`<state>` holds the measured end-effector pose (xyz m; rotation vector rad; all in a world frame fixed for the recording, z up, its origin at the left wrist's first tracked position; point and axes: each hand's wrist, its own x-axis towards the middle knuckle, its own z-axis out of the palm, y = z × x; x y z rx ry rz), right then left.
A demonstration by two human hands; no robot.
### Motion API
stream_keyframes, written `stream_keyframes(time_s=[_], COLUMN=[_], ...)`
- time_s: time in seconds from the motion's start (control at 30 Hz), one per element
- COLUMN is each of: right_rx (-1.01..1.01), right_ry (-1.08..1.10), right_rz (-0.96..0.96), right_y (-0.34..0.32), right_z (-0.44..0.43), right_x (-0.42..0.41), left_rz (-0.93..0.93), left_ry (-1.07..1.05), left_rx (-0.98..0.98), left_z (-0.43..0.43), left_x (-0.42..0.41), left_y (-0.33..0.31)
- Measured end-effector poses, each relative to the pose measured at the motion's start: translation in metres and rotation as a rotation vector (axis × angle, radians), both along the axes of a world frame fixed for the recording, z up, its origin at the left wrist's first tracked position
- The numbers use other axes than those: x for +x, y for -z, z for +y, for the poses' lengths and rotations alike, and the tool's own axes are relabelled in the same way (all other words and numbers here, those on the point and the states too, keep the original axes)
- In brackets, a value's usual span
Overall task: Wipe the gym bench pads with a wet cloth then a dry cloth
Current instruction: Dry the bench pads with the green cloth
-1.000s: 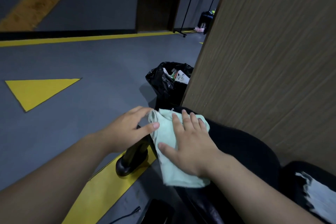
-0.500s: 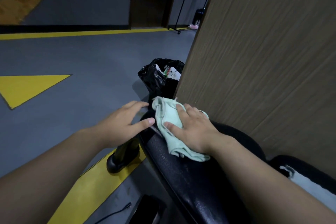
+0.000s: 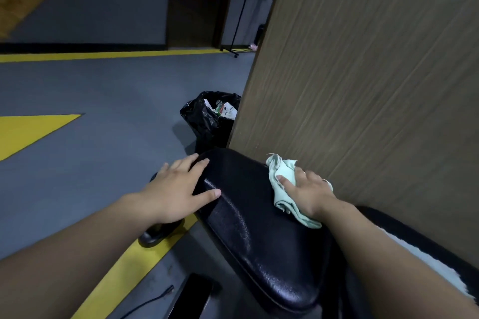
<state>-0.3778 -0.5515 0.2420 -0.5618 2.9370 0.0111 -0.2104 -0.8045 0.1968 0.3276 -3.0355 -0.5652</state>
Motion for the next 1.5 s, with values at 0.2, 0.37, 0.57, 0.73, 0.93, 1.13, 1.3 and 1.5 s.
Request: stream_keyframes(time_s=[0.2,0.37,0.57,0.73,0.93,1.13,1.3,1.5], right_rx=[-0.010,-0.031,-0.021,-0.074,-0.150,-0.567,-0.578,-0.515], right_ry=[-0.052,-0.058,0.044,0.057,-0.021,-0.184,-0.165,0.043], right_rz=[-0.015,0.009,0.043,0.046,0.022,-0.119,0.101,0.298], right_y=[0.001,0.002,0.007,0.013,0.014,-0.009,-0.023,-0.022], right_z=[0.015,0.030,0.012,-0.018,-0.013,0.049,0.131,0.230], right_x=[0.072,0.126,0.140,0.119,0.110,0.105,0.097,0.080], left_rz=[0.032,0.046,0.075,0.344,0.293,0.245,0.187,0.393], left_ry=[-0.124,-0.224,-0.305,-0.119,0.288,0.154,0.024,0.005], left_rx=[0.095,-0.024,-0.044,0.008,0.123,0.070,-0.082,-0.157], left_z=[0.017,0.038,0.051,0.063,0.092,0.105,0.132,0.186], left_x=[-0.003,-0.012,-0.015,-0.022,-0.018,-0.025,-0.037,-0.057], left_y=[-0.008,-0.010,-0.010,-0.018,-0.020,-0.033,-0.055,-0.069])
